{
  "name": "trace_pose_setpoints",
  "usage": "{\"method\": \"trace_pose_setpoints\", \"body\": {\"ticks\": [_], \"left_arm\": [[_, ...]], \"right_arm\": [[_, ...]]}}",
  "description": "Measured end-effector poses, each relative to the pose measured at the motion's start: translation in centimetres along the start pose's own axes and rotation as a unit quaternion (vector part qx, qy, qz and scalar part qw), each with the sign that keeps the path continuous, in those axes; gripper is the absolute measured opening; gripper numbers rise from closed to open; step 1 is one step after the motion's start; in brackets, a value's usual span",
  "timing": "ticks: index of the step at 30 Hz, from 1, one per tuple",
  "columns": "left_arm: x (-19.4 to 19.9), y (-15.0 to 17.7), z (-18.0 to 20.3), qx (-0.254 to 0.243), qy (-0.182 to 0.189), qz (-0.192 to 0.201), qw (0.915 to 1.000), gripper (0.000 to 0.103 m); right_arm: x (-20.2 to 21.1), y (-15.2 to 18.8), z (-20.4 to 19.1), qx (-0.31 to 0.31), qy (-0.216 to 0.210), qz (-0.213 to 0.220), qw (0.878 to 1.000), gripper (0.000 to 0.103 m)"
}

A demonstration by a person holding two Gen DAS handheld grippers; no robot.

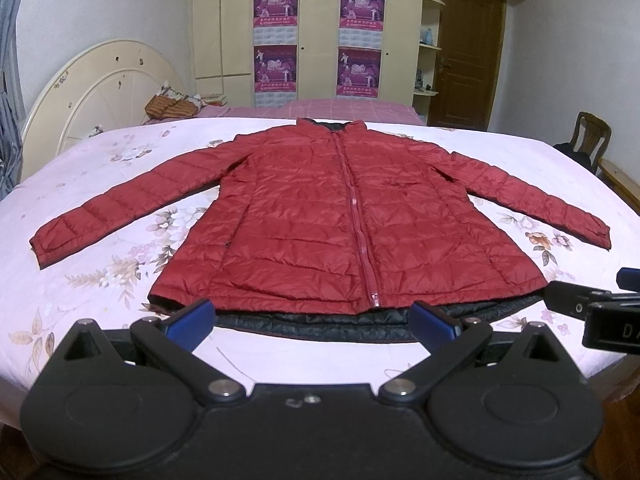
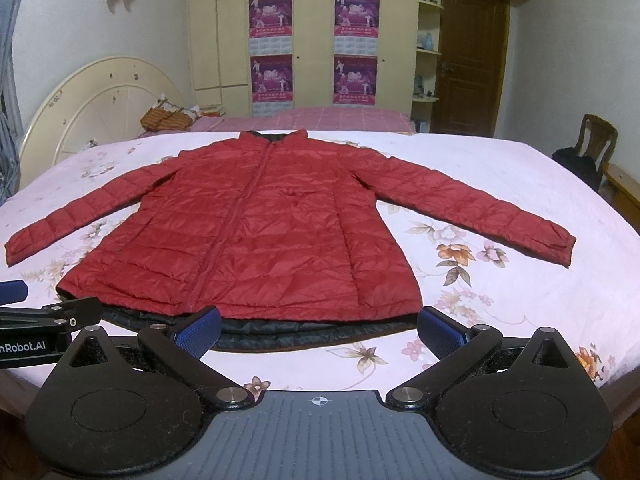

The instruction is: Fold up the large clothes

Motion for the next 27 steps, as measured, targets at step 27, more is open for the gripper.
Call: {"method": "trace_pose_setpoints", "body": {"ticks": [27], "left_arm": [[-0.47,-0.13,-0.54,0.011,0.022,-0.005,0.9997,0.103]], "right_arm": [[-0.03,-0.33,0.03,-0.004,0.000,0.007,1.000,0.103]]}}
Point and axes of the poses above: each gripper's, at about its wrist camera, not at the fingertips, and x roughly against the way its jaws point, z to its right, y to its underside, the point moved 4 cm from there along -x, roughly the way its jaws point, and after that the axes turned 7 degrees about x, right-handed, at the moved point
